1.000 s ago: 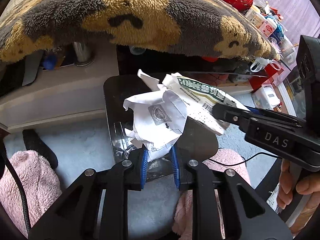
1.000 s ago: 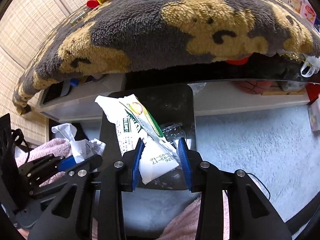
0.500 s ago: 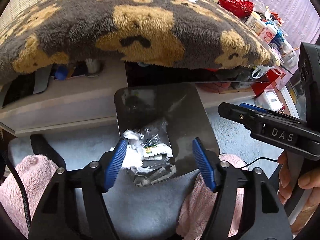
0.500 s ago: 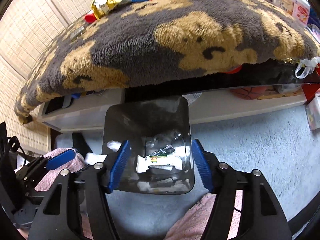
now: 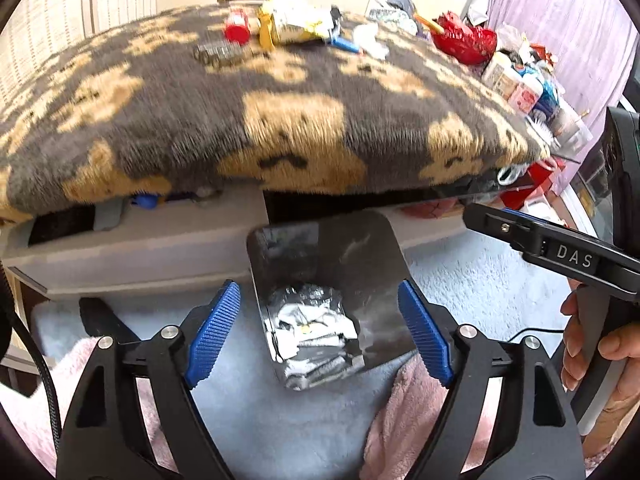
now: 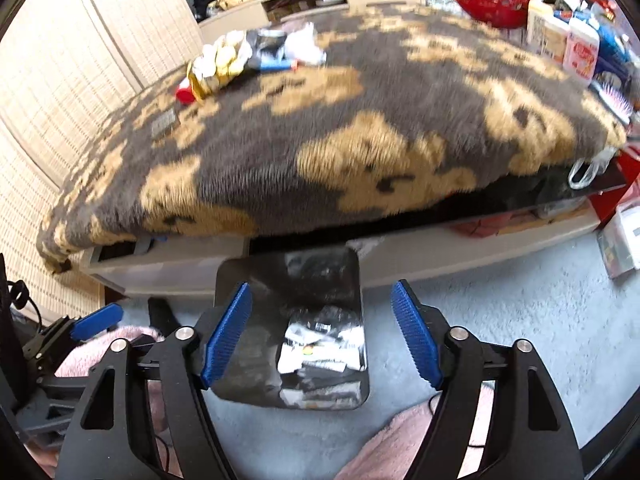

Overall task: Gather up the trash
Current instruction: 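Raise both open grippers back over the table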

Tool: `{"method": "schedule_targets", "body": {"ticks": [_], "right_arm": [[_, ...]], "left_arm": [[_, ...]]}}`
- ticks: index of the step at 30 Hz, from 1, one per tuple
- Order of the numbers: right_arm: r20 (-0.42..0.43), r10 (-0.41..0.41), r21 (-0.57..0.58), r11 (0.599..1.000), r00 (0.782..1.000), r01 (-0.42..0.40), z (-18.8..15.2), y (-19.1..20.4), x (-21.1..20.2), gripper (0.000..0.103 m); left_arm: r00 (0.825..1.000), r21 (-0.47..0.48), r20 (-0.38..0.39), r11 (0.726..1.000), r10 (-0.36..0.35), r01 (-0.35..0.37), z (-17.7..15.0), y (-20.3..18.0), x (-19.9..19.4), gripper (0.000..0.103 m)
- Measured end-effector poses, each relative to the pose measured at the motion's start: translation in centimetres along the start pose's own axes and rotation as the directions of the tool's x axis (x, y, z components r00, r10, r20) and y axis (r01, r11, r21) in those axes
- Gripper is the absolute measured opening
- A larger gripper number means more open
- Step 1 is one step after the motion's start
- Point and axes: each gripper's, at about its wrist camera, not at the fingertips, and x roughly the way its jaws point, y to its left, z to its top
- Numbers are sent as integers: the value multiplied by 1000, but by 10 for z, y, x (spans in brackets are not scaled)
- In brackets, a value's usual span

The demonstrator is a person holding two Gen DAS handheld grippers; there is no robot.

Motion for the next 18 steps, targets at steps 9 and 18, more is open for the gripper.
{"method": "schedule_targets", "body": {"ticks": [9,18], "right_arm": [[118,45,-27,999,992,-42,47,5,-12,85],[152,21,-41,999,988,-14,108,8,13,84]], "left_arm": [[997,-13,76,1000,23,-22,43,18,-12,83],[992,-22,104,997,77,-75,94,44,9,83]]}}
